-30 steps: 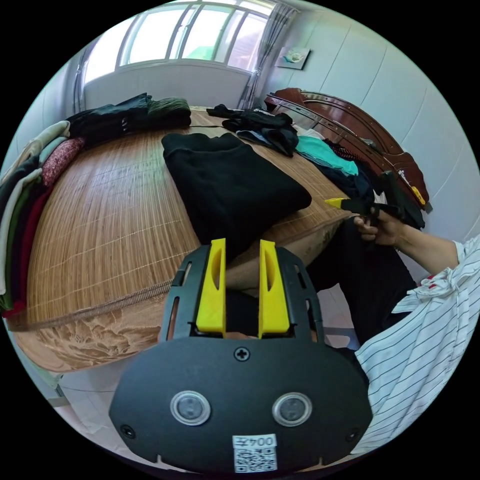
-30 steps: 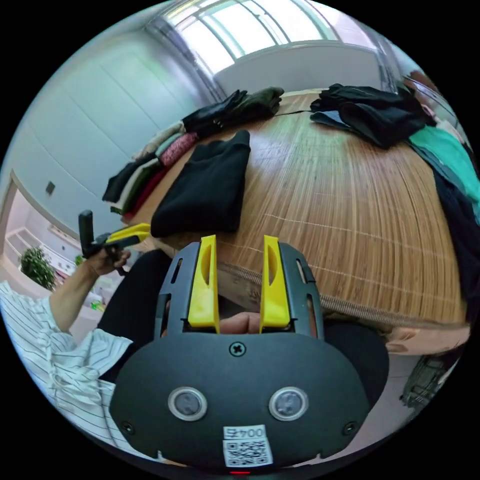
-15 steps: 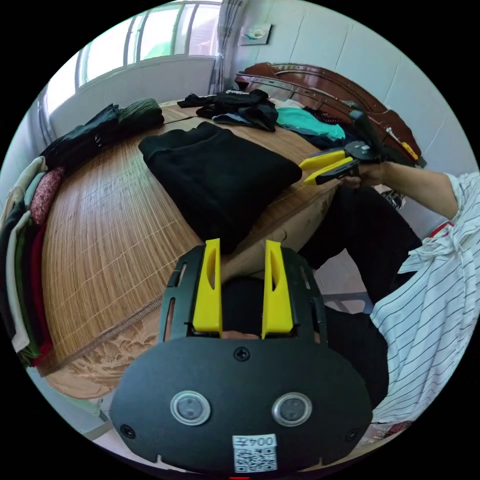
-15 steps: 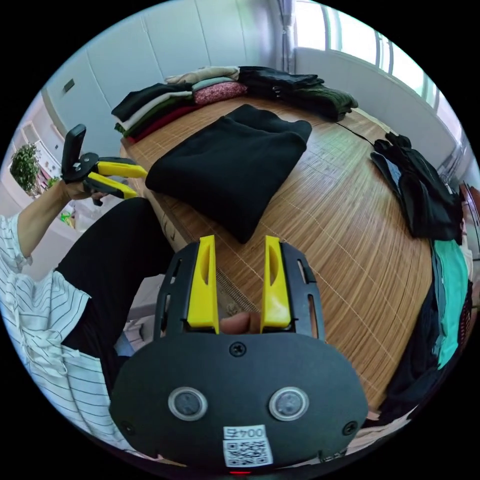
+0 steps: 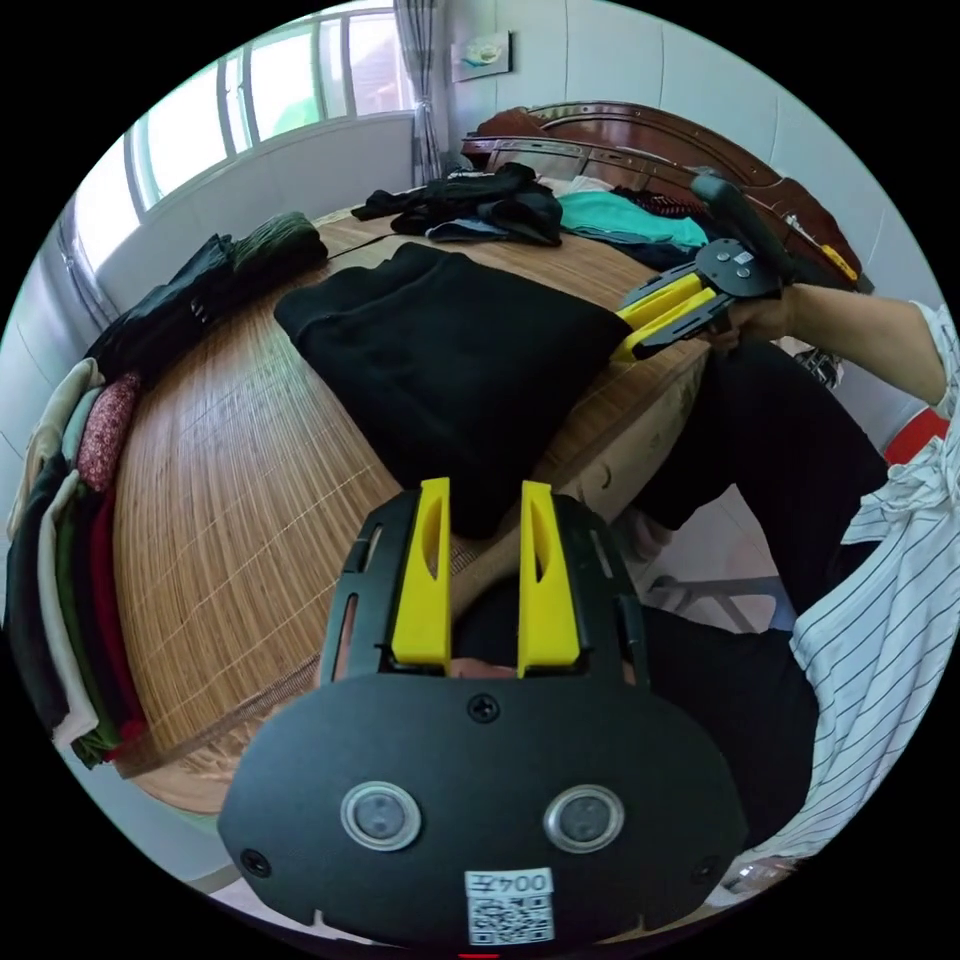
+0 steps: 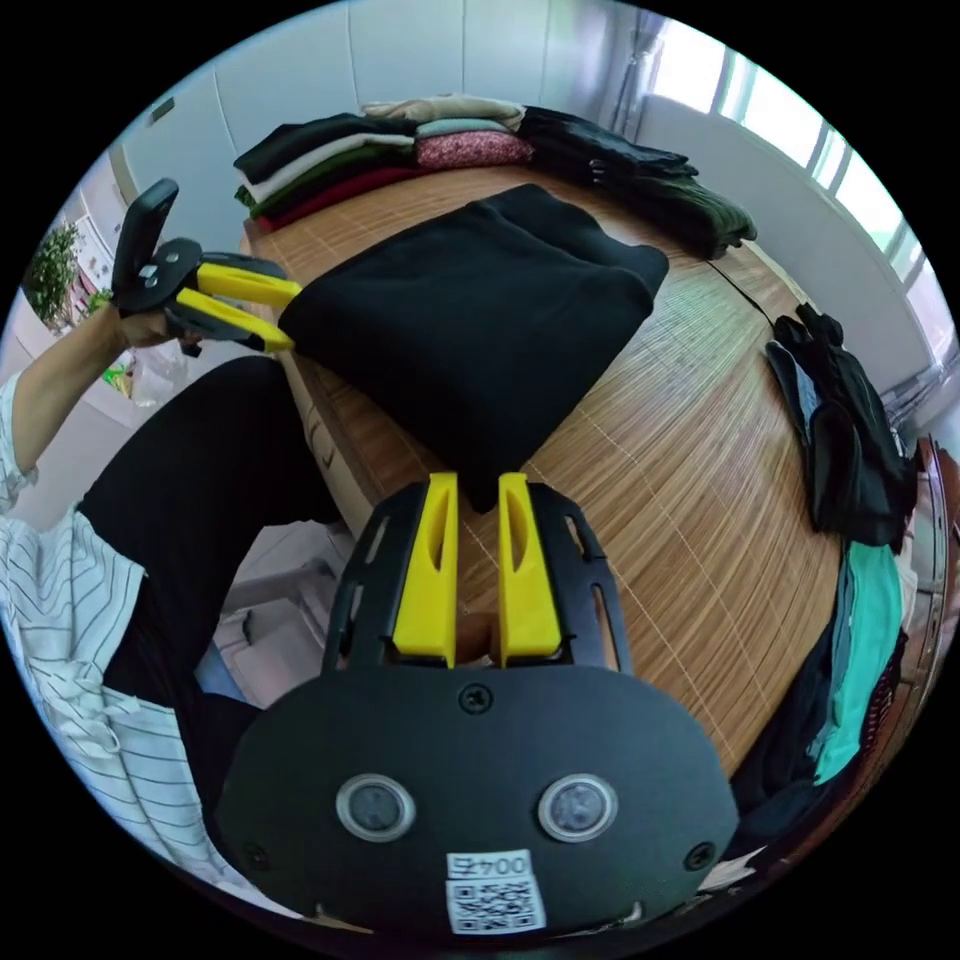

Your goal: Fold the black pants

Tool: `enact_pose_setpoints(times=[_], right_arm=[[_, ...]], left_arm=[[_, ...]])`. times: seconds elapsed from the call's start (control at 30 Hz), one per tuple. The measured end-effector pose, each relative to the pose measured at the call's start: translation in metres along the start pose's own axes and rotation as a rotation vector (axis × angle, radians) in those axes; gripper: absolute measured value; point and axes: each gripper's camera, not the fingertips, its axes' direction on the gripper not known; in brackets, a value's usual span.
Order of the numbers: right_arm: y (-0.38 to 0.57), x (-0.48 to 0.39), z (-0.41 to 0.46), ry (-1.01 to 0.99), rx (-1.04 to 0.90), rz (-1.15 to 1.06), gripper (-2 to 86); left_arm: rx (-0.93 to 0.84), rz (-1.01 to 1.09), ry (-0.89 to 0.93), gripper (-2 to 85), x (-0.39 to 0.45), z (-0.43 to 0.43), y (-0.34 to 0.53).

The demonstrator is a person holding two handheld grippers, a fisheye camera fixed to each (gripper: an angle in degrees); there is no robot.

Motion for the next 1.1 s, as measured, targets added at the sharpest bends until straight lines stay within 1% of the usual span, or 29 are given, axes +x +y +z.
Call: enact_pose_setpoints(times=[0.07,0.17,0.23,0.4,0.5,0.57,0.63,0.67,0.73,0.8,0.83,0.87,0.9,0.97,1.0,1.07,1.1], right_arm=[[-0.002,-0.005,0.004,0.029,-0.037,-0.045,4.0],[0.003,-0.006,0.009,0.022,-0.030,-0.071,3.2],[0.005,-0.005,0.017,0.000,-0.031,-0.043,3.2],[0.010,-0.002,0.012,-0.067,0.004,0.080,5.5],[0.029,0.003,-0.001,-0.086,0.029,0.160,7.6],[0.053,0.011,-0.013,-0.122,0.098,0.274,6.0],[0.067,0.015,-0.023,-0.159,0.167,0.366,1.3],[0.072,0.016,-0.029,-0.177,0.211,0.410,0.5],[0.072,0.015,-0.036,-0.190,0.268,0.437,-0.2],[0.063,0.013,-0.040,-0.190,0.302,0.443,-0.5],[0.054,0.012,-0.042,-0.191,0.305,0.434,-0.6],[0.043,0.011,-0.042,-0.179,0.297,0.418,-0.7],[0.037,0.010,-0.042,-0.166,0.291,0.410,-0.7],[0.013,0.009,-0.038,-0.080,0.258,0.383,-0.7],[0.007,0.009,-0.038,-0.060,0.256,0.376,-0.8],[-0.013,0.009,-0.034,0.010,0.247,0.344,-0.8],[-0.018,0.008,-0.032,0.032,0.240,0.337,-0.8]], left_arm=[[-0.010,-0.008,0.019,8.0,-0.005,0.002,-0.003],[-0.019,-0.030,0.046,5.6,-0.018,0.004,0.003],[-0.040,-0.049,0.046,5.3,-0.025,0.012,0.008],[-0.014,-0.172,0.116,6.7,-0.038,0.001,0.004],[0.054,-0.293,0.163,6.4,-0.054,-0.026,0.016],[0.175,-0.454,0.236,4.9,-0.075,-0.052,0.031],[0.251,-0.508,0.275,3.4,-0.077,-0.065,0.026],[0.284,-0.523,0.297,2.4,-0.074,-0.068,0.013],[0.317,-0.520,0.339,1.3,-0.064,-0.064,-0.017],[0.295,-0.519,0.360,0.8,-0.055,-0.049,-0.052],[0.248,-0.510,0.339,0.6,-0.048,-0.036,-0.077],[0.190,-0.503,0.280,0.5,-0.041,-0.021,-0.101],[0.155,-0.501,0.243,0.4,-0.038,-0.013,-0.112],[0.061,-0.449,0.112,0.3,-0.024,0.016,-0.150],[0.046,-0.429,0.088,0.2,-0.020,0.023,-0.157],[-0.056,-0.346,-0.046,0.1,0.000,0.055,-0.183],[-0.084,-0.322,-0.063,0.1,0.005,0.064,-0.187]])
